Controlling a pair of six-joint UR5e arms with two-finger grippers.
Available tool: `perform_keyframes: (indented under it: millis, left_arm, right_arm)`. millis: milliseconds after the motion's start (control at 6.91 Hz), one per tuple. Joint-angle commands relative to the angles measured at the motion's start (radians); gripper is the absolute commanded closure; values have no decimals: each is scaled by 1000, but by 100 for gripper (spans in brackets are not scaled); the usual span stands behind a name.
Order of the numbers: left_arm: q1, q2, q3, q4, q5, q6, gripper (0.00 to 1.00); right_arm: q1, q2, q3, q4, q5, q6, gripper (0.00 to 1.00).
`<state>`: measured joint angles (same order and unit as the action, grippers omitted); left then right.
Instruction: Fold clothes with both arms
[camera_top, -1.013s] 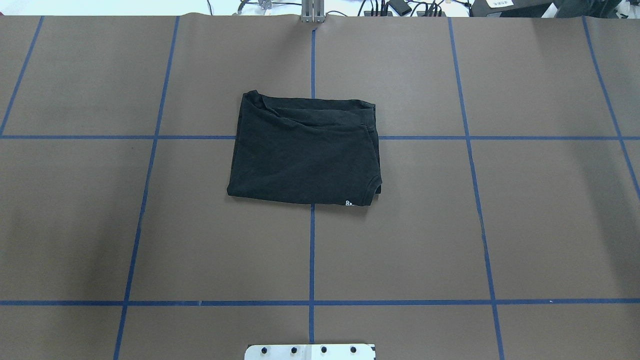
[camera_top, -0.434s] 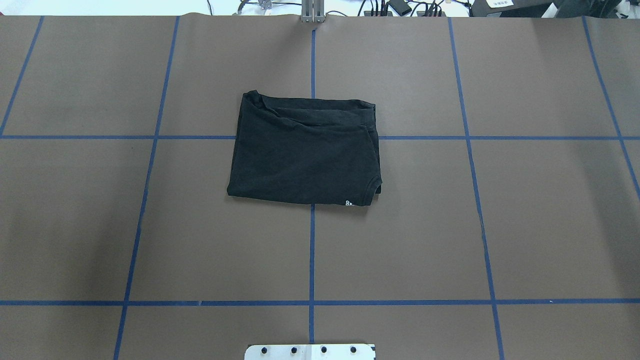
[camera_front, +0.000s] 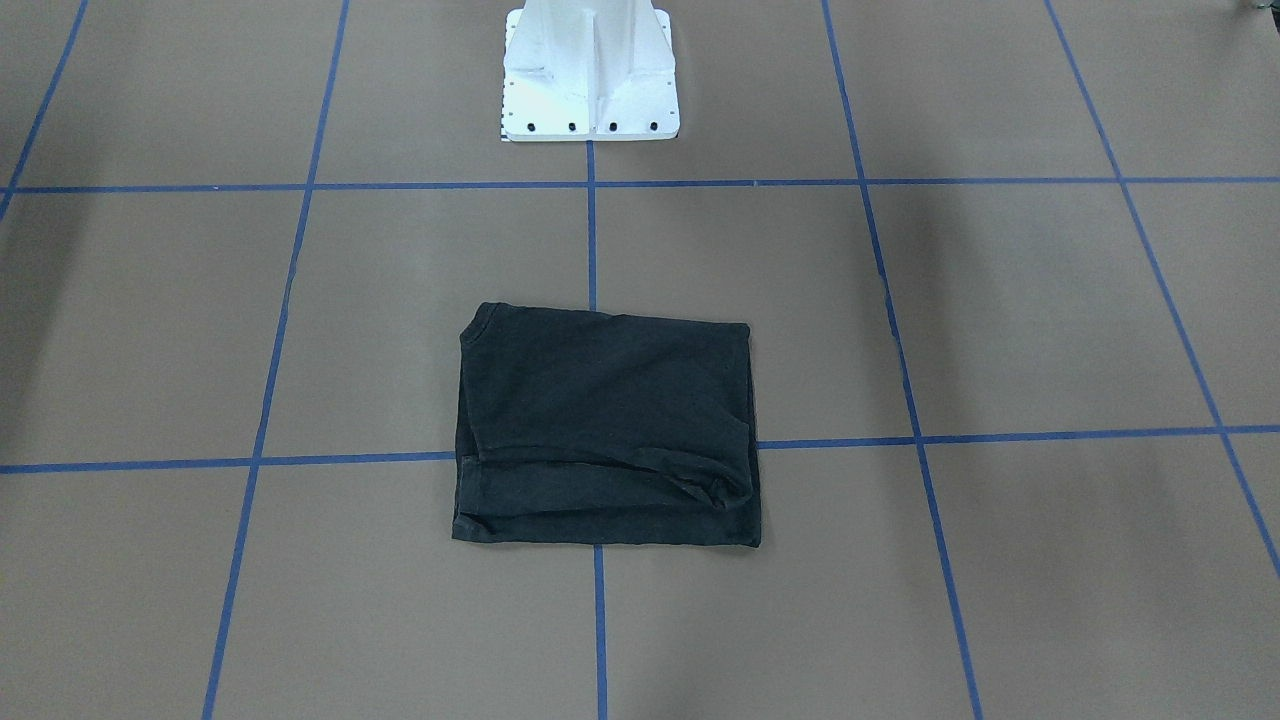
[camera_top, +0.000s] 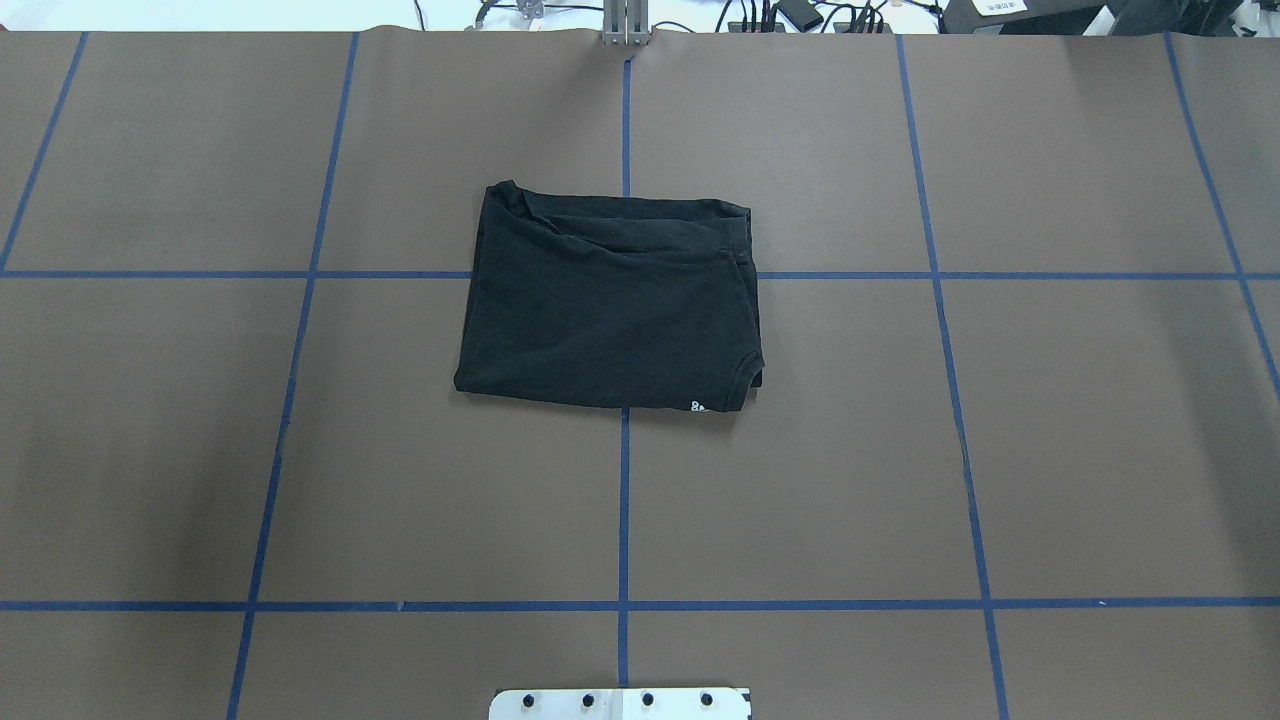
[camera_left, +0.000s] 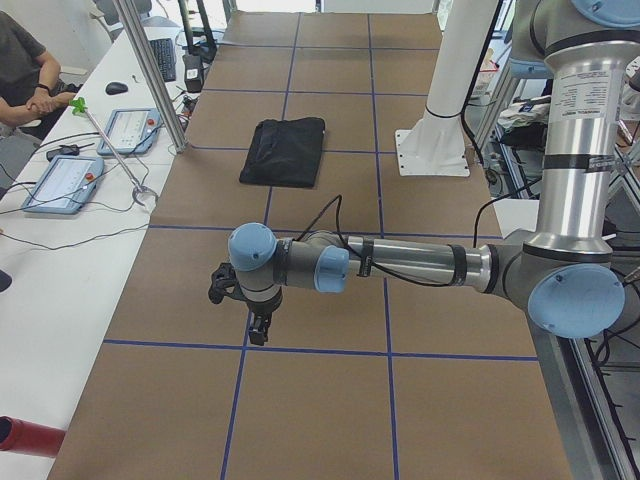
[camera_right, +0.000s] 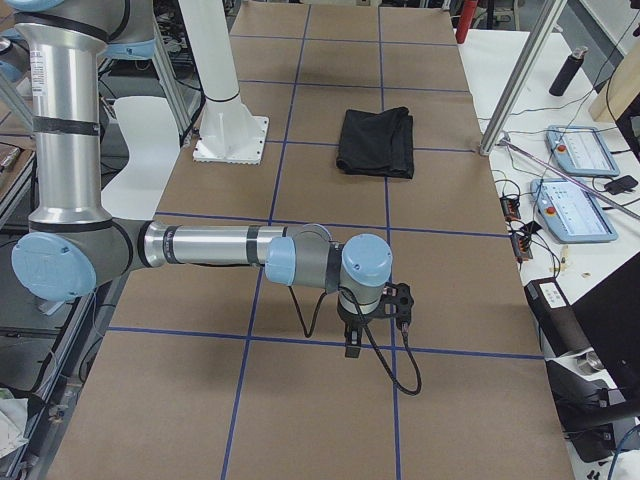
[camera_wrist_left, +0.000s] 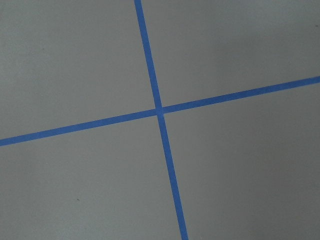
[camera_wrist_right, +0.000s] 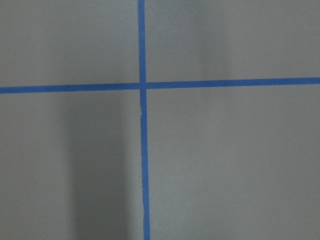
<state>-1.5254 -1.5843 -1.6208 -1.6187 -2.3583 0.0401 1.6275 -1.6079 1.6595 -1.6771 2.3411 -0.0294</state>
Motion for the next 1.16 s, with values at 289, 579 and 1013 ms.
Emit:
perform_keyframes:
  millis: [289, 579, 1013]
  left_arm:
    - [1, 0, 5, -1, 10, -46, 0]
    - [-4, 13, 10, -29, 8, -52, 0]
    - [-19, 15, 9, -52, 10, -57, 0]
  right_arm:
    - [0, 3, -1, 7, 1, 52, 0]
    - [0, 2, -1, 7, 1, 52, 0]
    - [0, 9, 0, 8, 1, 52, 0]
